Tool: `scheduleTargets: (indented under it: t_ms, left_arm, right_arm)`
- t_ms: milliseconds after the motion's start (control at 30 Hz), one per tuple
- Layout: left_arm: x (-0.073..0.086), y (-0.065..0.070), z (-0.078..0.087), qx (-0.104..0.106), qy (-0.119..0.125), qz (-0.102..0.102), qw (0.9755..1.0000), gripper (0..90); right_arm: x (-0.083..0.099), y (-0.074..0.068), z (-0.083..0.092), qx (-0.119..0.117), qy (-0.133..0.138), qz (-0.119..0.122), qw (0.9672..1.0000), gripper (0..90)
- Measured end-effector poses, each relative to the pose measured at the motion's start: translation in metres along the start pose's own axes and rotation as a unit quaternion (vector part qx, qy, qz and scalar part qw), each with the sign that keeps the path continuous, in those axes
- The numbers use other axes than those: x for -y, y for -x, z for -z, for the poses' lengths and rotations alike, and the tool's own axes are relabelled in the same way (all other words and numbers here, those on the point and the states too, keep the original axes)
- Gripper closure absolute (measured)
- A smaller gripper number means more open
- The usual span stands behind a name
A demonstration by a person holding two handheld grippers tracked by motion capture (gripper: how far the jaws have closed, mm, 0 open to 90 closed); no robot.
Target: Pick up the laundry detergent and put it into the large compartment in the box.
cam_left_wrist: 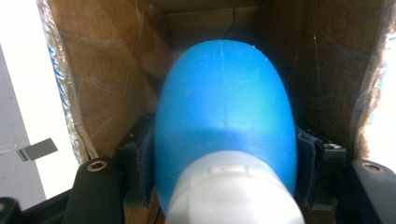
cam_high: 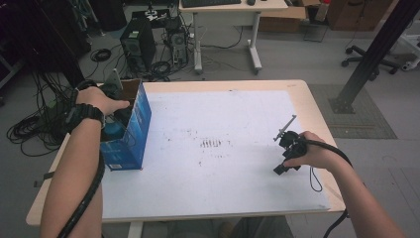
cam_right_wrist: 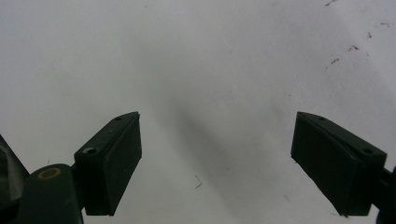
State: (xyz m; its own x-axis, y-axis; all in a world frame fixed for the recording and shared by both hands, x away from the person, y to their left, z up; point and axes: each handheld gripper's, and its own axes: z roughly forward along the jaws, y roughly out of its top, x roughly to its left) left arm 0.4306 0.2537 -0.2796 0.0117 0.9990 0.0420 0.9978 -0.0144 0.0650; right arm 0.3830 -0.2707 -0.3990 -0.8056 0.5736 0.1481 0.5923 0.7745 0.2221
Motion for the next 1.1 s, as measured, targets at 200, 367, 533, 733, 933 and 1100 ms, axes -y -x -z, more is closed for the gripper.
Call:
scheduleTargets:
  t_ms: [200, 367, 533, 733, 933, 1100]
  left_arm:
    - [0.003, -0.001, 0.000, 0.002, 0.001, 0.002, 1.0000, 29.4]
    - [0.004, -0.002, 0.003, -0.001, 0.002, 0.001, 1.0000, 25.9]
    - [0.005, 0.000, 0.004, -0.006, -0.001, -0.005, 1.0000, 25.0]
    - [0.005, -0.001, 0.008, -0.006, -0.001, -0.005, 1.0000, 24.4]
    - [0.004, -0.002, 0.016, -0.011, 0.002, -0.004, 0.9999, 21.7]
    - [0.005, 0.000, 0.021, -0.011, 0.003, -0.007, 0.9999, 23.0]
  right_arm:
    - [0.001, -0.001, 0.001, 0.002, 0.001, 0.000, 1.0000, 16.6]
    - [0.001, 0.000, 0.002, 0.002, 0.003, 0.000, 1.0000, 16.5]
    - [0.000, -0.001, 0.000, 0.000, 0.001, 0.001, 1.0000, 16.5]
    - [0.000, 0.000, 0.000, -0.001, 0.001, 0.002, 1.0000, 16.5]
    - [0.000, 0.001, 0.000, 0.000, 0.002, 0.001, 1.0000, 16.5]
    - [-0.001, 0.000, 0.000, -0.001, 0.002, 0.003, 1.0000, 16.5]
